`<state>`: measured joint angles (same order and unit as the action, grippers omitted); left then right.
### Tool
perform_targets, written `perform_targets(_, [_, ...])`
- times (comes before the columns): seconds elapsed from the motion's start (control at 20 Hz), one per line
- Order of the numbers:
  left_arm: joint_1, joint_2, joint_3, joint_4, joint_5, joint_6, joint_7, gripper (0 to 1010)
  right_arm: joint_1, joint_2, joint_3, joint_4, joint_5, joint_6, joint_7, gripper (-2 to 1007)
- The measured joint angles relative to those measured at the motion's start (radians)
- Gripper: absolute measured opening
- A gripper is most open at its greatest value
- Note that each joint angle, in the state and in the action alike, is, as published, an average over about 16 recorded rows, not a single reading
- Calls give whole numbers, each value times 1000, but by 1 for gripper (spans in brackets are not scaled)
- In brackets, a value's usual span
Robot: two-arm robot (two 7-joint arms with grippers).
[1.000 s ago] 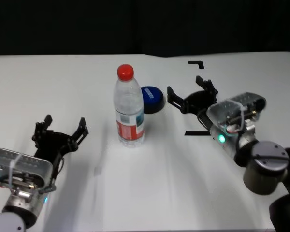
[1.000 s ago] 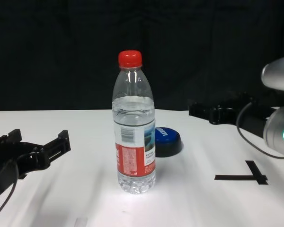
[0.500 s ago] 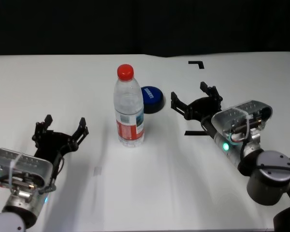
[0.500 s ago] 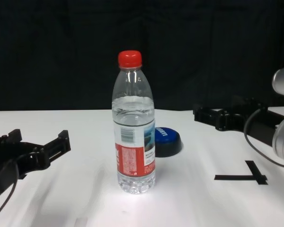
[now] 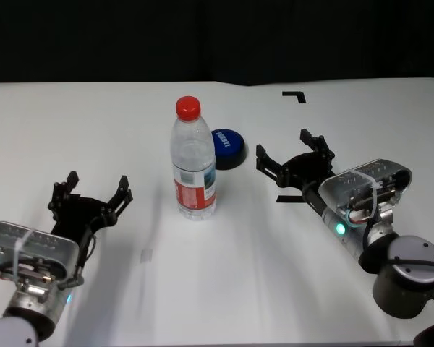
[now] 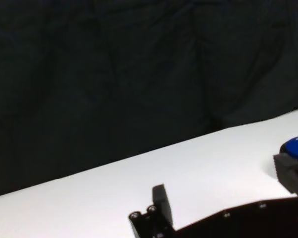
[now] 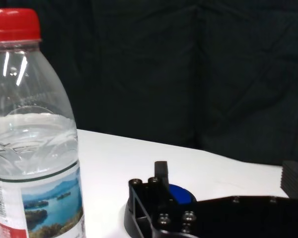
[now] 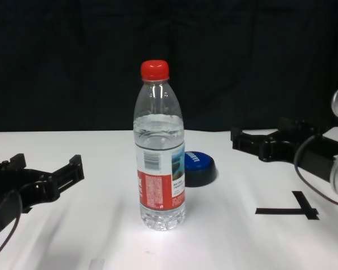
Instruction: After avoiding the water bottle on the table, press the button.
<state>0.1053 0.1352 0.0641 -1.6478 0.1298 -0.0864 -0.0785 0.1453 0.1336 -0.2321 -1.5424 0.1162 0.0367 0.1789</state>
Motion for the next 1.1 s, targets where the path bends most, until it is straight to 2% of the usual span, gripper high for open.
perform_targets(1.1, [0, 0, 0, 0, 0, 0, 0, 1003, -74, 12, -15, -58, -1, 12, 11, 1003])
